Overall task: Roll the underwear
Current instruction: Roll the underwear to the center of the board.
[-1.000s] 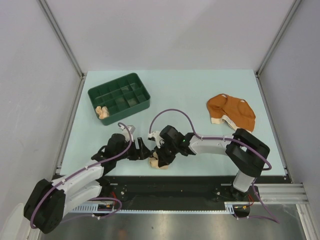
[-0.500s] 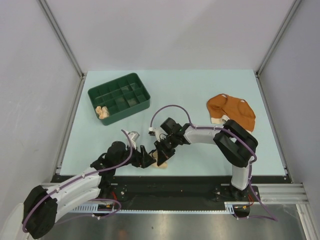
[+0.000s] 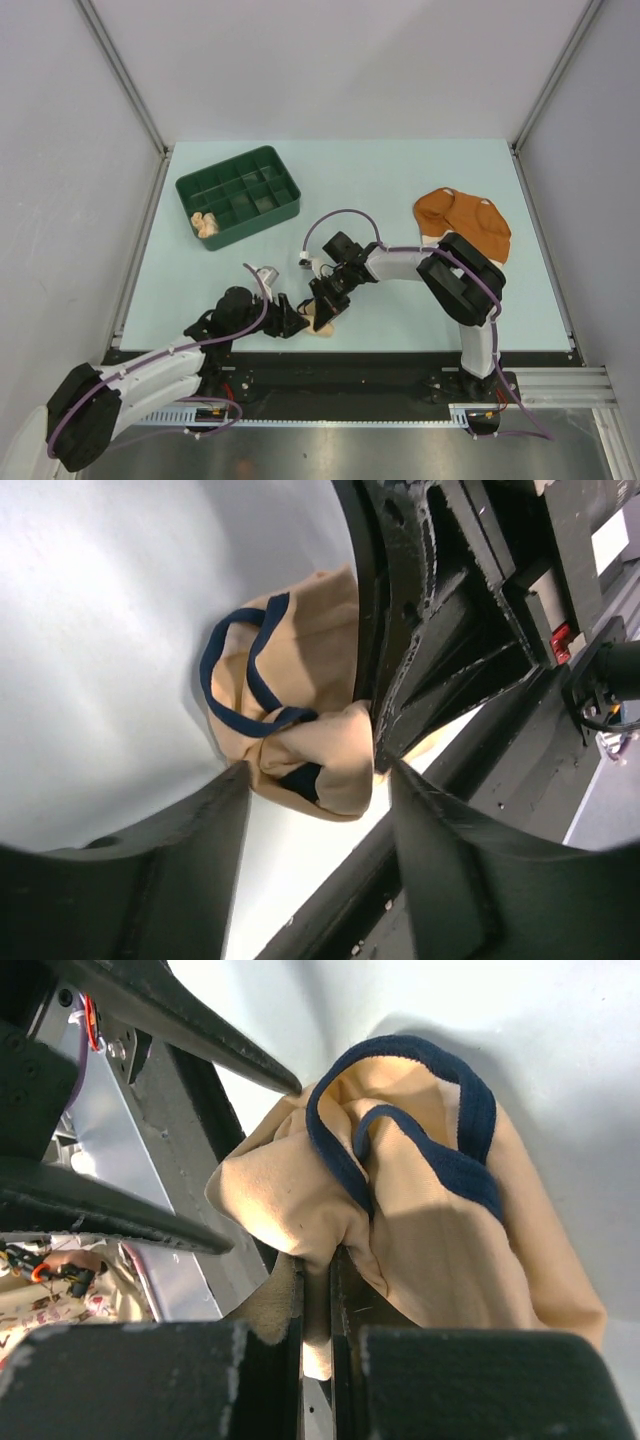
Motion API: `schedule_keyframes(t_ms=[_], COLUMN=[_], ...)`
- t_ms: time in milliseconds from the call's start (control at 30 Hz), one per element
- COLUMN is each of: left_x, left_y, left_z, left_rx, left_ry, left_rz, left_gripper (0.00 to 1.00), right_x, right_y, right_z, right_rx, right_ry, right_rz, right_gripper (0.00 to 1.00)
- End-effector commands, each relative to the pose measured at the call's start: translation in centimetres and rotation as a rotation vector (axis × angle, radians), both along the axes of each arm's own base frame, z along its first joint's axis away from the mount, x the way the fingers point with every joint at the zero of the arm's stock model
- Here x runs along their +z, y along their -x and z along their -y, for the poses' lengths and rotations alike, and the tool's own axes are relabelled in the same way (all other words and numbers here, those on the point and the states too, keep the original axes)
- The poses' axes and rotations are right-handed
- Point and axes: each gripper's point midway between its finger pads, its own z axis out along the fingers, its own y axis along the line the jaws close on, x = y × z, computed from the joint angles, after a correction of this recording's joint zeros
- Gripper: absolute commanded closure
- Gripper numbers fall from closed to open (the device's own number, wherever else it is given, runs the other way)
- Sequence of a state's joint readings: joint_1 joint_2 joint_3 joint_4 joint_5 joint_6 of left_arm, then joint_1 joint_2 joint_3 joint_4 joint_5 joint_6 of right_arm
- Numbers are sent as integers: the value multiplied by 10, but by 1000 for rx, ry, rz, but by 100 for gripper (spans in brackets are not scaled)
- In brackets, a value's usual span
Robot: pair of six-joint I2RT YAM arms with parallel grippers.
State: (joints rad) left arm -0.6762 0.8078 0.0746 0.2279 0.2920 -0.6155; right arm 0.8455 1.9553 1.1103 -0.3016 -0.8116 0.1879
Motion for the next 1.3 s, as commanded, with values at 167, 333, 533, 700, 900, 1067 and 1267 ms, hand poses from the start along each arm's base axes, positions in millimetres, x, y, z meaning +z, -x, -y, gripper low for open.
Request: schedule_keyframes(t_ms=[167, 333, 533, 700, 900, 1067, 1267], left_x=[3, -1, -19, -35, -42, -44, -47], left_y=[-9, -8, -11, -9, -6, -12, -14], left_z=[7, 7, -5, -16, -13, -15, -20], left_rx=[35, 40, 123, 177, 200, 230, 258], left_ry=[64, 64, -27, -121, -145, -168, -162], left_rz=[23, 7, -82, -177, -297, -335, -378], left_gripper=[51, 67, 100, 100, 100, 100, 100], right_x=[-18, -15, -2, 19, 40, 49, 47], right_y=[-1, -5, -19, -32, -56, -62, -44], right_z=[1, 1, 1, 2, 8, 13, 16], right_rx=[-1, -13, -53, -88, -167, -179, -111], right_ry=[43, 35, 19, -5, 18, 25, 13], right_rz=[3, 2, 42, 107, 266, 384, 422], right_gripper=[100, 92, 64, 42, 36, 35, 35])
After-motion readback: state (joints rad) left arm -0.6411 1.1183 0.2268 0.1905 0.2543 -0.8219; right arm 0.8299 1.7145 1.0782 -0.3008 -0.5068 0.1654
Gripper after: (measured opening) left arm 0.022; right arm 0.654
